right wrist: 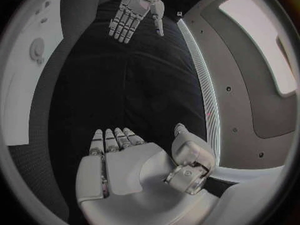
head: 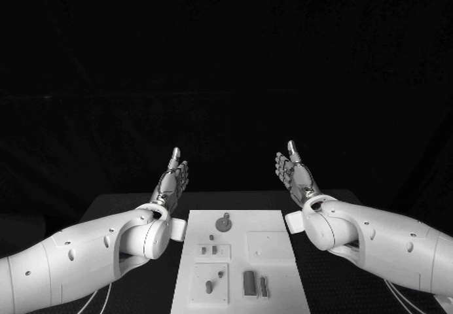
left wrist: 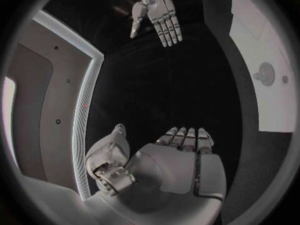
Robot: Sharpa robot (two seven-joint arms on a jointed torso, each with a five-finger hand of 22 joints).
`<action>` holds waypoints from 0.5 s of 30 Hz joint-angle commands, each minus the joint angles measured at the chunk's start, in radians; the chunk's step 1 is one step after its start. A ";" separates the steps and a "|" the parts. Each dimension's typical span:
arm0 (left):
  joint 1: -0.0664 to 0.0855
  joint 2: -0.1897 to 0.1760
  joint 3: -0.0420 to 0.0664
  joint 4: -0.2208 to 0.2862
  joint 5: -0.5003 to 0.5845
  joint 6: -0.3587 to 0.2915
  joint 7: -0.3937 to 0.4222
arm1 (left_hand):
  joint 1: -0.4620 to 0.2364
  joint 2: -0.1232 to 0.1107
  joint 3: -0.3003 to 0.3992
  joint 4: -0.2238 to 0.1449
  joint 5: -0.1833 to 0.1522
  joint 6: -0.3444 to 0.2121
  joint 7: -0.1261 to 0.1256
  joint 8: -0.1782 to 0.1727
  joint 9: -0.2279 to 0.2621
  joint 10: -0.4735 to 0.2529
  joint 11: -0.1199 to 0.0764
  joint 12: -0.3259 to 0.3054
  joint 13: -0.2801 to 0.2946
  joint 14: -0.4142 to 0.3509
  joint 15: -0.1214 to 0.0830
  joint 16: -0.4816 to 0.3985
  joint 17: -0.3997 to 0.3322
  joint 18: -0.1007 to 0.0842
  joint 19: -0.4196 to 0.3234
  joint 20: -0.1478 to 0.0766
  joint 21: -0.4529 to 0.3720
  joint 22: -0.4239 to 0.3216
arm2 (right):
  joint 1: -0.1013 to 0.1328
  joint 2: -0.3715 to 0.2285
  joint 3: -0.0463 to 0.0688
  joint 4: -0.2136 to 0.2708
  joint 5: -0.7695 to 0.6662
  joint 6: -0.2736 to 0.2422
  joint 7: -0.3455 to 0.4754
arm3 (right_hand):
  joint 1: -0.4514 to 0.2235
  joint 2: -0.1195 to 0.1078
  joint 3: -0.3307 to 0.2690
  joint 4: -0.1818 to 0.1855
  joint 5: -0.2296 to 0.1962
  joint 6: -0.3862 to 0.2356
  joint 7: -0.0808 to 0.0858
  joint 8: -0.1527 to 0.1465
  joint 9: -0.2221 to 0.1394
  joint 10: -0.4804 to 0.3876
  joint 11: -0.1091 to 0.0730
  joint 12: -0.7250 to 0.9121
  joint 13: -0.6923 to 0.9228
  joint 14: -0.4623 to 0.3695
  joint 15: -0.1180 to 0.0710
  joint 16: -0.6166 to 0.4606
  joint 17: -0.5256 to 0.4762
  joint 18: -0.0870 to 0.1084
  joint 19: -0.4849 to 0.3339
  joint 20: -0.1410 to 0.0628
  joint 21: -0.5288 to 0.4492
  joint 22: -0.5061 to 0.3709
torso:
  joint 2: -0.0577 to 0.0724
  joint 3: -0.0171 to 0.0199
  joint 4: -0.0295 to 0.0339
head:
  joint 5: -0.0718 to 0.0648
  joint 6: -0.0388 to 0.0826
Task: Assemble the parts on the task board
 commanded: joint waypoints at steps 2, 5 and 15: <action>-0.021 -0.018 0.012 0.078 0.087 -0.198 0.115 | -0.007 0.000 -0.003 0.000 -0.003 -0.005 0.000 -0.003 -0.001 -0.005 0.000 -0.003 -0.001 -0.003 0.000 -0.003 -0.001 -0.015 -0.004 0.000 -0.003 -0.001 | -0.017 -0.027 0.000 0.095 0.145 -0.210 0.107 | -0.006 0.000 -0.004 0.000 -0.007 -0.004 0.000 -0.003 -0.002 -0.004 0.000 -0.003 -0.002 -0.005 0.000 -0.003 -0.002 -0.014 -0.007 0.002 -0.003 -0.004 | -0.006 -0.0018 0.0052 | -0.001 -0.004; -0.033 -0.028 0.018 0.115 0.100 -0.230 0.130 | -0.007 0.000 -0.003 0.000 -0.003 -0.005 0.000 -0.003 -0.001 -0.005 0.000 -0.003 -0.001 -0.003 0.000 -0.003 -0.001 -0.015 -0.004 0.000 -0.003 -0.001 | -0.027 -0.043 0.000 0.147 0.175 -0.255 0.124 | -0.006 0.000 -0.004 0.000 -0.007 -0.004 0.000 -0.003 -0.002 -0.004 0.000 -0.003 -0.002 -0.005 0.000 -0.003 -0.002 -0.014 -0.007 0.002 -0.003 -0.004 | -0.006 -0.0018 0.0052 | -0.001 -0.004; -0.040 -0.033 0.022 0.137 0.108 -0.250 0.140 | -0.007 0.000 -0.003 0.000 -0.003 -0.005 0.000 -0.003 -0.001 -0.005 0.000 -0.003 -0.001 -0.003 0.000 -0.003 -0.001 -0.015 -0.004 0.000 -0.003 -0.001 | -0.037 -0.058 0.000 0.198 0.204 -0.298 0.142 | -0.006 0.000 -0.004 0.000 -0.007 -0.004 0.000 -0.003 -0.002 -0.004 0.000 -0.003 -0.002 -0.005 0.000 -0.003 -0.002 -0.014 -0.007 0.002 -0.003 -0.004 | -0.006 -0.0018 0.0052 | -0.001 -0.004</action>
